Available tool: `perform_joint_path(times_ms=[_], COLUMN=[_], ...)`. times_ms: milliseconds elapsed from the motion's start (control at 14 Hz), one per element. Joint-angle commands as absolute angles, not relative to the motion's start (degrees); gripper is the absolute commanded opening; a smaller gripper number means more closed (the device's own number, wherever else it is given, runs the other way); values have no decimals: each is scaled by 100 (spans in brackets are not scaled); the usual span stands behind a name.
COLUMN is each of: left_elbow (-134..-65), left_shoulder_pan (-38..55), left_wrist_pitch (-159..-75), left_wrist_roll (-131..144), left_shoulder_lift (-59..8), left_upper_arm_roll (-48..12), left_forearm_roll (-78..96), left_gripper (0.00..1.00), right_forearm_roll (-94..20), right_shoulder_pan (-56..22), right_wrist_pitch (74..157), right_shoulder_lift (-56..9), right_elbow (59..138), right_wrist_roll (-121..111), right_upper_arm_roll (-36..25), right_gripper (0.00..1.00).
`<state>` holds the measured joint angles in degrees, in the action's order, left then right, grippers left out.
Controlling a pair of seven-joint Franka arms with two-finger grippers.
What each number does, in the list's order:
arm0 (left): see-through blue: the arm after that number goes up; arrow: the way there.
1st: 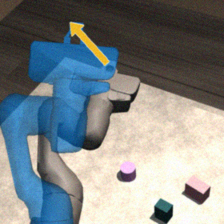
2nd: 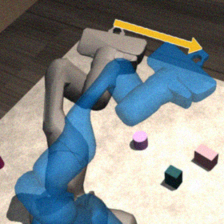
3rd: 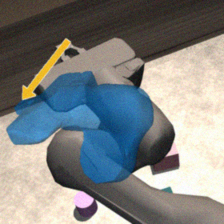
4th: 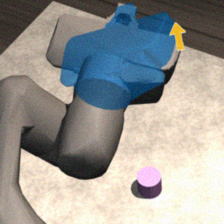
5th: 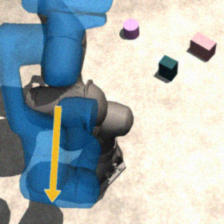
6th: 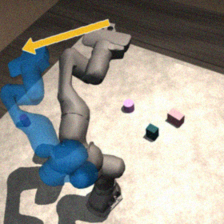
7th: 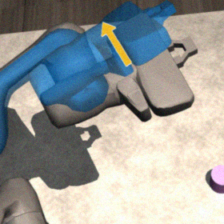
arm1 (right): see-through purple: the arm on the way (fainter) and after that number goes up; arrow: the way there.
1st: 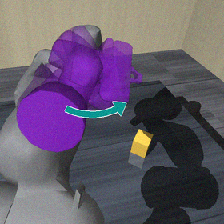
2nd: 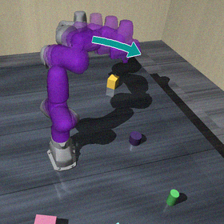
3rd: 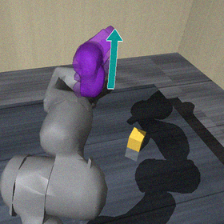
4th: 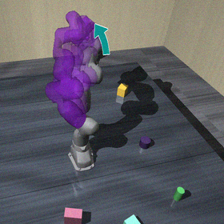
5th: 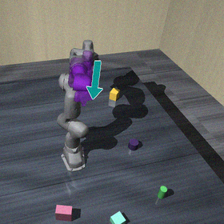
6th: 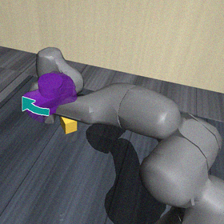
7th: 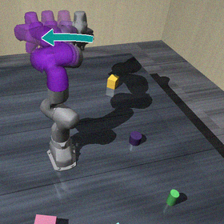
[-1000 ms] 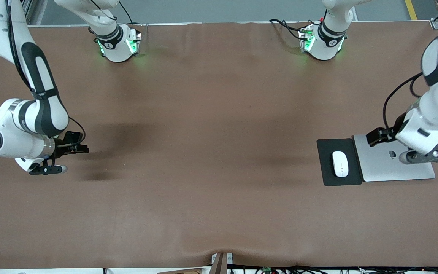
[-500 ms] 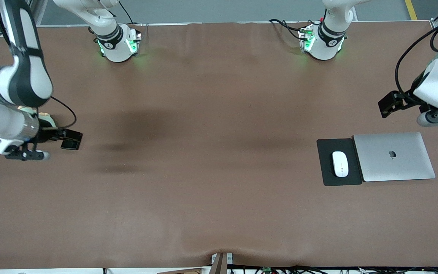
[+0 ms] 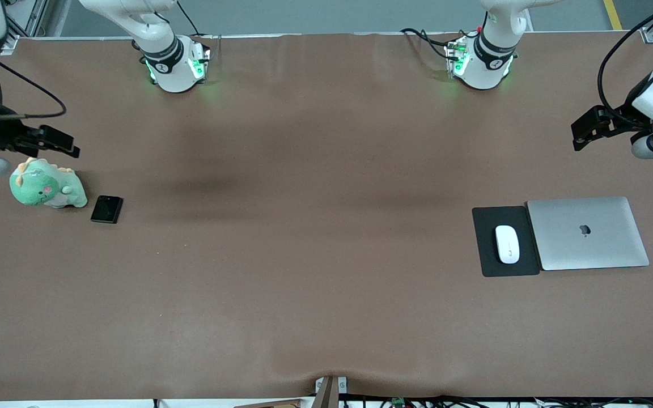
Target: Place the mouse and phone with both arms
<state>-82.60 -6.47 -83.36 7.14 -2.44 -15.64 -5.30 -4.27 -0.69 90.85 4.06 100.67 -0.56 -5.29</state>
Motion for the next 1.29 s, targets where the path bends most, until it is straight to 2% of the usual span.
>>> perform_joint_path(times_ms=[0, 429, 1214], left_elbow=[-8727, -9096, -8851], left_shoulder_pan=[-37, -9, -228], left_wrist_pitch=[-8358, -8350, -8235], left_wrist_roll=[606, 606, 650], left_shoulder_lift=[131, 448, 387], left_upper_arm_roll=[-908, -800, -791], left_forearm_roll=[-396, -123, -123], left_gripper=[100, 100, 100], right_forearm_roll=[-334, -45, -35], right_shoulder_pan=[-70, -149, -184], right_wrist_pitch=[8650, 8481, 8464], right_shoulder_lift=[308, 159, 70], right_elbow=[9520, 8965, 8930], right_wrist_roll=[289, 237, 246], right_upper_arm_roll=[-492, -483, -483], right_gripper=[100, 100, 100])
